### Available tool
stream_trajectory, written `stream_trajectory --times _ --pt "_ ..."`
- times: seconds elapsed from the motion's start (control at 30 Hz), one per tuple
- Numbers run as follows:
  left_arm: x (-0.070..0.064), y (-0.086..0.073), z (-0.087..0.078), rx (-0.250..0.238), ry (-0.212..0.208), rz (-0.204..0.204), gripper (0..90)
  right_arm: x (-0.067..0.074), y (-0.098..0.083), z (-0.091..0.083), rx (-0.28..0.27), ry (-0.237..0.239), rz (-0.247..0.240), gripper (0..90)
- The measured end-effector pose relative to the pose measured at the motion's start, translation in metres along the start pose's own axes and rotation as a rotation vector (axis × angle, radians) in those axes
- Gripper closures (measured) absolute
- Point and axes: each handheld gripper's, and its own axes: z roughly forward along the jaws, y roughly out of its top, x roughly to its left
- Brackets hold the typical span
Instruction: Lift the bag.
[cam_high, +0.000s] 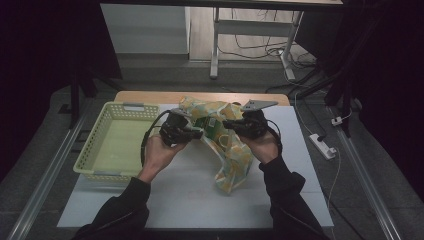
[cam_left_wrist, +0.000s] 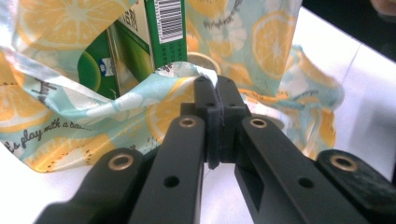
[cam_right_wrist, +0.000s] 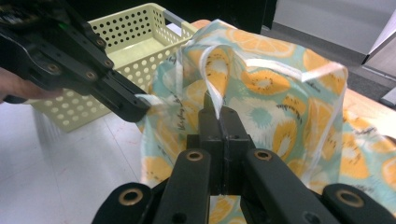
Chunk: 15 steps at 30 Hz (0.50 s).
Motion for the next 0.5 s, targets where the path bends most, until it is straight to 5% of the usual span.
stream_trajectory --times 0.2,0.5 --pt "-0.004 0.015 -0.019 -0.035 -0.021 0.014 89.8 0.004 0.019 -0.011 -0.006 -0.019 -0.036 89.4" --pt "-0.01 0.038 -0.047 -0.07 0.004 0.05 89.7 0.007 0.041 -0.025 -0.019 -0.039 -0.064 89.4"
